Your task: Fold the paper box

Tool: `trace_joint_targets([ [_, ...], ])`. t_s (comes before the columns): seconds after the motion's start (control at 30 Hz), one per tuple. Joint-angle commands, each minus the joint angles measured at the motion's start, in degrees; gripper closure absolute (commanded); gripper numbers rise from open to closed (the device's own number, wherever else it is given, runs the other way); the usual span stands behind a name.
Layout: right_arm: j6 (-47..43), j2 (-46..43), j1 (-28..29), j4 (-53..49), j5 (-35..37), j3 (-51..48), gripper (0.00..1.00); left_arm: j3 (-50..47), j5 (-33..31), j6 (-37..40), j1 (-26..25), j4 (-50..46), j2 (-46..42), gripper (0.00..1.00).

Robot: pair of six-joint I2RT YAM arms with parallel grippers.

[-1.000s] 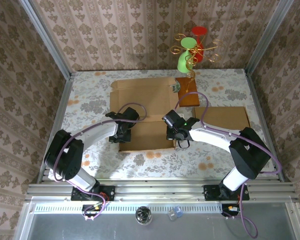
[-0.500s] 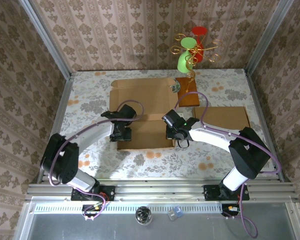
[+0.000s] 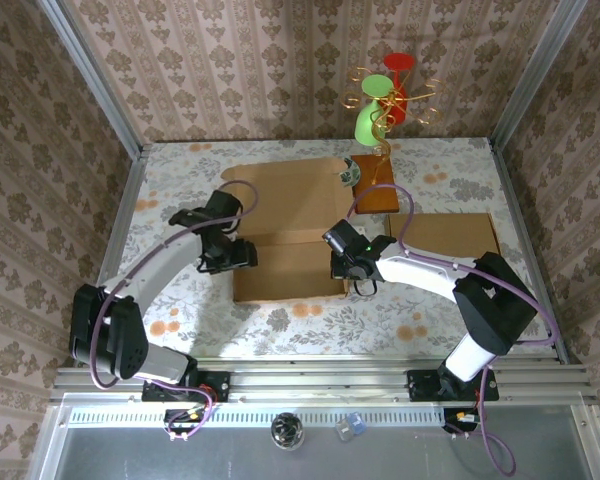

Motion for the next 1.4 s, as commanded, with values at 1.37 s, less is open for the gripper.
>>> trace_joint_targets([
  [1.37,-3.46,3.25,0.17,3.96,-2.57,1.95,1.0,35.44,24.34,27.37,25.59,5.04,34.21,0.6],
])
